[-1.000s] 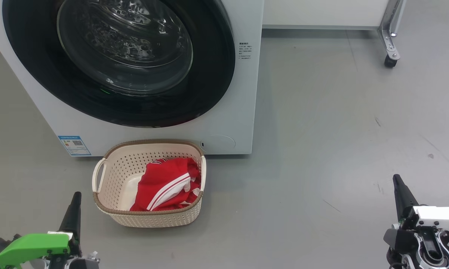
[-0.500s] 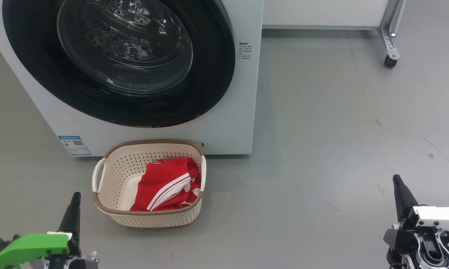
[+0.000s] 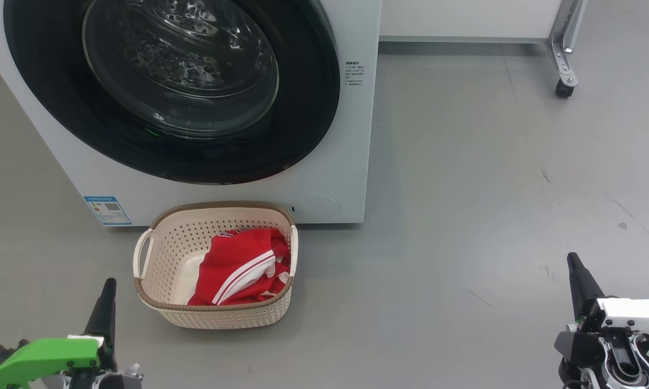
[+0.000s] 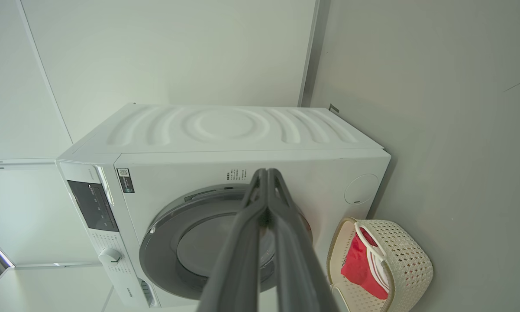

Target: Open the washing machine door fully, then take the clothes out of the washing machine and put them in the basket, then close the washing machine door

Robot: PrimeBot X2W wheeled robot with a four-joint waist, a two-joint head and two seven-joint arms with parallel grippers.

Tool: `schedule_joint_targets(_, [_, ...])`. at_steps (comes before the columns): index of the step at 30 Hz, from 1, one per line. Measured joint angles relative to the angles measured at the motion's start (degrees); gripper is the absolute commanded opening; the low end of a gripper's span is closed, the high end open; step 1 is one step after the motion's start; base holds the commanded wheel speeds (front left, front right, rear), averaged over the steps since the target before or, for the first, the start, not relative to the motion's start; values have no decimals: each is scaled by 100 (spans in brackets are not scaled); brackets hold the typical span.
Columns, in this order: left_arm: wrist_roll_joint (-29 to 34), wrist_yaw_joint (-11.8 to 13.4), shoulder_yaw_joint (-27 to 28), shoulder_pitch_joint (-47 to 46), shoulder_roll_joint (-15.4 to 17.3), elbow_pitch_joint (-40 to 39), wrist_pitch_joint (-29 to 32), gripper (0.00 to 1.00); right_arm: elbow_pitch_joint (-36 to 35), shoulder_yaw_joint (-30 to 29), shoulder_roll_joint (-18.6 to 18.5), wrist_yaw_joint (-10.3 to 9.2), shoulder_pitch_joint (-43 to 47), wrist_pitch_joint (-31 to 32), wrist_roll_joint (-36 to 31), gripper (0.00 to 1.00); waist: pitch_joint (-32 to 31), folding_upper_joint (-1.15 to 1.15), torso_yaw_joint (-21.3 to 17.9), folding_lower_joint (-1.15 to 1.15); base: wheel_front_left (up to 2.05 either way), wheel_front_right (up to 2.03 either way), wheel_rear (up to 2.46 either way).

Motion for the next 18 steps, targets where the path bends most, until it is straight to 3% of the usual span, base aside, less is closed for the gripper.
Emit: schedule_joint_targets(18, [0,0,20,-2,-2,4,24,0,-2,-4,1,0,-1,0,0,0,0,0,0,0,0,0,0])
